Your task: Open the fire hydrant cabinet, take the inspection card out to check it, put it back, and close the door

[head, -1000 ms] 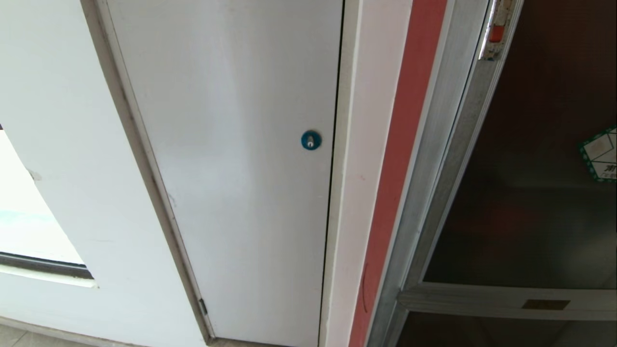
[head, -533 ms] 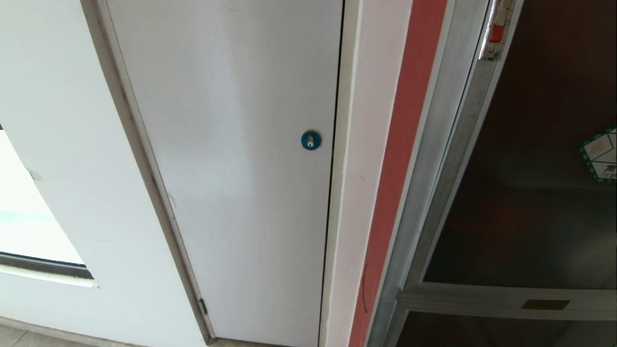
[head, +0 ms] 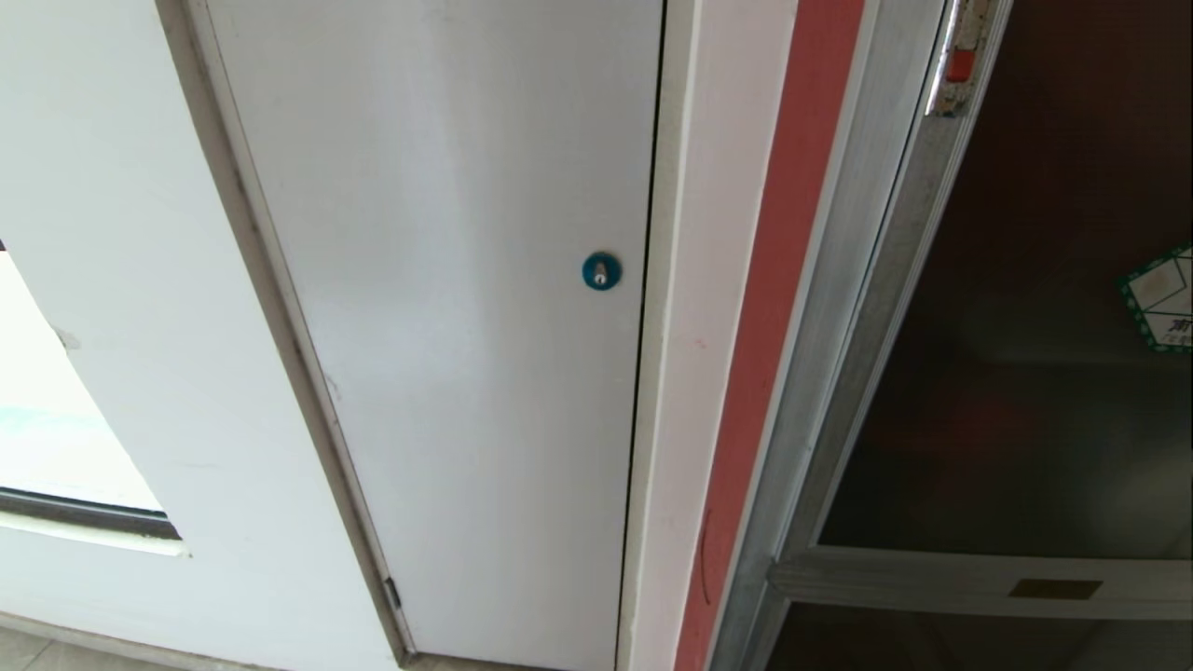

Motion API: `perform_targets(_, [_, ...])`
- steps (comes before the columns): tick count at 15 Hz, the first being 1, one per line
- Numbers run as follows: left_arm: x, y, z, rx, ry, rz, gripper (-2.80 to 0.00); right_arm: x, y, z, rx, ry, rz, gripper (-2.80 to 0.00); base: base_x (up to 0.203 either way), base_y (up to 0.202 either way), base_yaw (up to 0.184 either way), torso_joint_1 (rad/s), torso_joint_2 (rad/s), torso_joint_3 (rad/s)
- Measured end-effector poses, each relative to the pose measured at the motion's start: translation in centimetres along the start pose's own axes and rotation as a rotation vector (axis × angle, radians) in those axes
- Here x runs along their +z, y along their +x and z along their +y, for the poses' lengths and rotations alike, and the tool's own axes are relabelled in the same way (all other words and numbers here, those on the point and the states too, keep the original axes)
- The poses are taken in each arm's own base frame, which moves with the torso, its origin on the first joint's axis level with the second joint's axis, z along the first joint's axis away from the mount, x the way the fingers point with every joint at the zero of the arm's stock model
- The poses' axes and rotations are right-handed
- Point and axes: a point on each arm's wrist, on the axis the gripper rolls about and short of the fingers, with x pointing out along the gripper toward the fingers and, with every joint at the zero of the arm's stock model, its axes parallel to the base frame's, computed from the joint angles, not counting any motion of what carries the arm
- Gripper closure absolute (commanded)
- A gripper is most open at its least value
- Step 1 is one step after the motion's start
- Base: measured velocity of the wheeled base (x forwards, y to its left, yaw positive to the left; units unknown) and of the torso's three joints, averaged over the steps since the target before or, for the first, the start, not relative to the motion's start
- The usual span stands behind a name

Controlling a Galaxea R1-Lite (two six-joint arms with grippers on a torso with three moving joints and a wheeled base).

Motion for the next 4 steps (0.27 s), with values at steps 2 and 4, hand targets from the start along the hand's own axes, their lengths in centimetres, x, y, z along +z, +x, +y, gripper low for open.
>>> perform_targets(2, [0.00,0.00,0.00,0.000,0.000,0.000,0.00,0.00,0.00,-0.01,-0.003,0.001,0.000,0.00,0.000,0.000,0.000,0.000,0.00,0.000])
perform_targets(4, [0.00,0.00,0.00,0.000,0.000,0.000,0.00,0.00,0.00,-0.01,-0.003,0.005,0.000,0.00,0.000,0.000,0.000,0.000,0.00,0.000])
